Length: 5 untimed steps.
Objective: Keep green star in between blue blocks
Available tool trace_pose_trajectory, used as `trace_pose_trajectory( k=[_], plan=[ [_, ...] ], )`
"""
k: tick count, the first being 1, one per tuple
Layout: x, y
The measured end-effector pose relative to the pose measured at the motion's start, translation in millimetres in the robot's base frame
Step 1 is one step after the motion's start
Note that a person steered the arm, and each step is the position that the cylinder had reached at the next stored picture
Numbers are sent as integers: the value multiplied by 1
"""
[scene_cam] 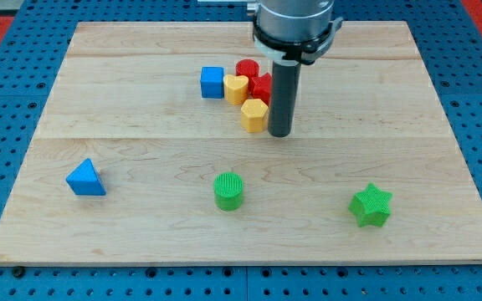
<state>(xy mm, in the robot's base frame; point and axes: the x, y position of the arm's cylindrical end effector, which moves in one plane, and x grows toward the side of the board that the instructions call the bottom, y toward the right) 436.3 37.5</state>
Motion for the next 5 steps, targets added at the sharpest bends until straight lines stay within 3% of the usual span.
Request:
trace_pose_trajectory(
  k=[3, 4, 5],
  plan=[
    [-24, -22],
    [-11, -13],
    [2, -51]
  ],
)
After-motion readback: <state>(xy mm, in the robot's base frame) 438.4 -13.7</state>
